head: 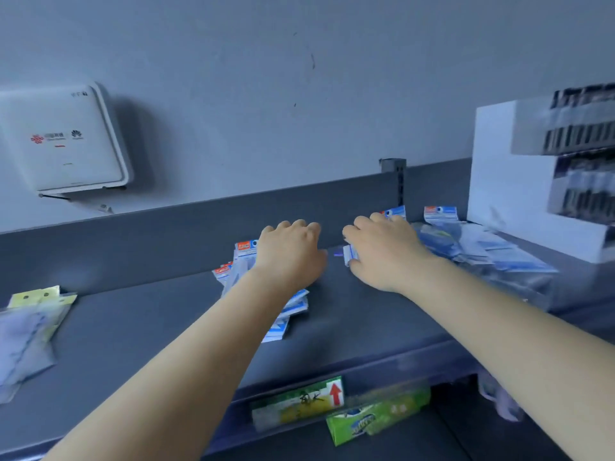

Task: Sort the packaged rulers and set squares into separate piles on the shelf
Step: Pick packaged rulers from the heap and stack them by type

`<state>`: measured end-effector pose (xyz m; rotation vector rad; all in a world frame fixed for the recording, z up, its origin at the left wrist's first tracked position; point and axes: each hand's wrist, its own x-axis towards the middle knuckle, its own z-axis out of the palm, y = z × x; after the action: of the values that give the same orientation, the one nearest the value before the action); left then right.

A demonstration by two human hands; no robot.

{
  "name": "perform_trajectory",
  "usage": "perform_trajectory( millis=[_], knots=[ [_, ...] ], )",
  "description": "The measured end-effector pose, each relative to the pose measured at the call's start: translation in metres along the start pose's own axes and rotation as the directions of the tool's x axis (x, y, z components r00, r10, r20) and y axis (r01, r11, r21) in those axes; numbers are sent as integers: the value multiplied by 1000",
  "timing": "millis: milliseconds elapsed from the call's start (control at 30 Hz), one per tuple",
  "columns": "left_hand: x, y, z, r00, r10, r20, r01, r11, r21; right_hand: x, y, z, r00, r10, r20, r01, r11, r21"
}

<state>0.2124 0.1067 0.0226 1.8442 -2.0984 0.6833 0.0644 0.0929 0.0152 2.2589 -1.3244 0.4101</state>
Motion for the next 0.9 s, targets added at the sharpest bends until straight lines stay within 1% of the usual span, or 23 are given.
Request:
perform_trajectory(
  millis=[100,267,400,467,567,667,733,800,900],
  knots=[
    [18,47,8,999,21,28,-19,999,-50,-19,51,9,998,67,9,-67,997,40],
    [41,109,19,995,39,95,-29,994,-110,-45,129,29,980,183,75,-190,976,107],
    [56,146,28,987,30,155,-4,987,-161,-56,177,48,943,282,175,-322,905,279],
    [63,158,33,981,13,191,25,980,-200,-58,189,54,929,302,212,-359,873,331],
    [79,172,41,968,-52,244,115,961,-252,-56,203,66,904,321,283,-411,835,366],
    [94,179,54,954,-108,281,185,947,-263,-50,207,79,863,368,346,-477,820,316],
    [101,183,63,952,-145,268,211,949,-236,-46,206,87,851,390,351,-492,826,275],
    [103,184,71,950,-191,248,244,949,-202,-43,206,90,842,408,353,-513,809,288],
    [105,173,77,915,-273,298,347,908,-233,-43,212,91,810,431,399,-575,719,390]
  ],
)
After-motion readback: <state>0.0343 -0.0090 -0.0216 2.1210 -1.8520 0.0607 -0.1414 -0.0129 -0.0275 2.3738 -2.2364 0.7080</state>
